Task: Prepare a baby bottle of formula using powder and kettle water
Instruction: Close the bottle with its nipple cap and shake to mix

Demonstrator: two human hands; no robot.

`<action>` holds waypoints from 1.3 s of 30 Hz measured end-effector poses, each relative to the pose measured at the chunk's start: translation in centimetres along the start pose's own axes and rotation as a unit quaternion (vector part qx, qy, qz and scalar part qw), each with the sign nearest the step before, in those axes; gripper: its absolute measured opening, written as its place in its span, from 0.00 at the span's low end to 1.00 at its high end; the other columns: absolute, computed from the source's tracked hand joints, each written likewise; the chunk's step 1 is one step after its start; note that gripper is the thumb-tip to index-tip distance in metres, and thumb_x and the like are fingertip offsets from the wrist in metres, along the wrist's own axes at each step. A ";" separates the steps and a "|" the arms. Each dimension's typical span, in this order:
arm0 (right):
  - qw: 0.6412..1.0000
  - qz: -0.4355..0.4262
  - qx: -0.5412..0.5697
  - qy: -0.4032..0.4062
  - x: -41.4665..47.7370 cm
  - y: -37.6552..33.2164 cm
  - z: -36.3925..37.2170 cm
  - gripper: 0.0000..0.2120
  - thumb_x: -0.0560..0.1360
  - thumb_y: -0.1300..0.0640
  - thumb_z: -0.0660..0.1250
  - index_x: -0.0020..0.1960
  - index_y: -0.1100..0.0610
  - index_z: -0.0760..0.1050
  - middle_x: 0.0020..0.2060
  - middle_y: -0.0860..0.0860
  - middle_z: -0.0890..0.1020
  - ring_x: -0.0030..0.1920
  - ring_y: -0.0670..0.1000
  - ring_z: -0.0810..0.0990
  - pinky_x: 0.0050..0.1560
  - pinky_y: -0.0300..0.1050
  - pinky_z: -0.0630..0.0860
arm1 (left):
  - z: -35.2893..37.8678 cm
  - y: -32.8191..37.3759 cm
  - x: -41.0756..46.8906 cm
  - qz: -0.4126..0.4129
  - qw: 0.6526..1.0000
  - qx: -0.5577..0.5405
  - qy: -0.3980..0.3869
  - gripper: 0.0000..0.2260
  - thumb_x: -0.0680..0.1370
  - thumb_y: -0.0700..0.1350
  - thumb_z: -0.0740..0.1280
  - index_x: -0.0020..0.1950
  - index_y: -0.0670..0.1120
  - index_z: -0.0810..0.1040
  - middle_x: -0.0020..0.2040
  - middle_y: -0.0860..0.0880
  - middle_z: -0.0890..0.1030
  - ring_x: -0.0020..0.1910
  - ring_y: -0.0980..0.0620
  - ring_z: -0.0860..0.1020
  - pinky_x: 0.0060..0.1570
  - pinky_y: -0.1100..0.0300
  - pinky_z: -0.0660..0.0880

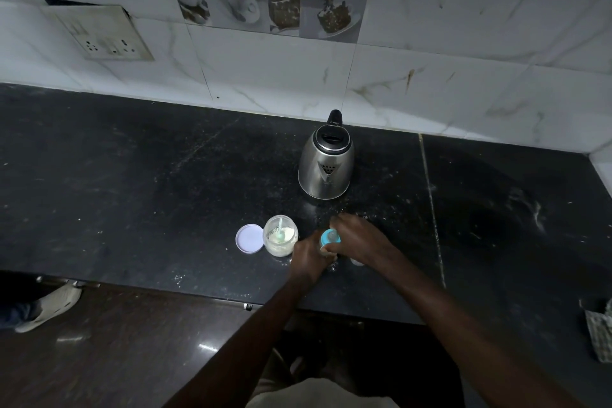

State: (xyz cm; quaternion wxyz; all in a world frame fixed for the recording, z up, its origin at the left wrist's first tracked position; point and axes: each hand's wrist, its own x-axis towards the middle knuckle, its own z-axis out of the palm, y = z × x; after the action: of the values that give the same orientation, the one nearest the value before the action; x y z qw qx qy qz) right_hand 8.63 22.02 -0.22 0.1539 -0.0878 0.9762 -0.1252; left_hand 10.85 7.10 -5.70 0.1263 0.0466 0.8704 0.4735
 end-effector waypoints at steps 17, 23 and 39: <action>0.996 0.025 0.084 0.019 -0.6 0.4 -1.8 0.22 0.84 0.44 0.66 0.64 0.61 0.80 0.59 0.57 0.82 0.61 0.55 0.80 0.65 0.53 0.75 | -0.2 0.0 0.1 -0.004 1.000 -0.026 -0.017 0.19 0.73 0.40 0.79 0.62 0.40 0.81 0.55 0.43 0.87 0.54 0.44 0.85 0.56 0.47 0.79; 0.992 0.010 0.089 0.088 -0.6 1.4 -1.7 0.09 0.80 0.66 0.65 0.52 0.65 0.85 0.48 0.60 0.87 0.51 0.59 0.85 0.56 0.54 0.80 | -0.2 0.0 0.1 -0.006 0.999 -0.032 -0.010 0.19 0.73 0.41 0.79 0.62 0.42 0.82 0.55 0.45 0.87 0.56 0.47 0.84 0.57 0.48 0.79; 0.993 -0.097 0.063 -0.037 -0.1 1.3 0.2 0.25 0.73 0.67 0.72 0.70 0.59 0.80 0.66 0.55 0.78 0.67 0.54 0.76 0.70 0.45 0.71 | -0.1 -0.3 -0.2 0.015 0.999 -0.048 -0.001 0.16 0.72 0.39 0.80 0.58 0.41 0.83 0.52 0.46 0.87 0.50 0.52 0.84 0.48 0.68 0.76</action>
State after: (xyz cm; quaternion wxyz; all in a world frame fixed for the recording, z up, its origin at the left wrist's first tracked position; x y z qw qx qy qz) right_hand 8.65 23.24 -0.69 0.1827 -0.1765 0.9469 -0.1969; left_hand 11.03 6.82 -5.92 0.1223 0.0545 0.8455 0.5169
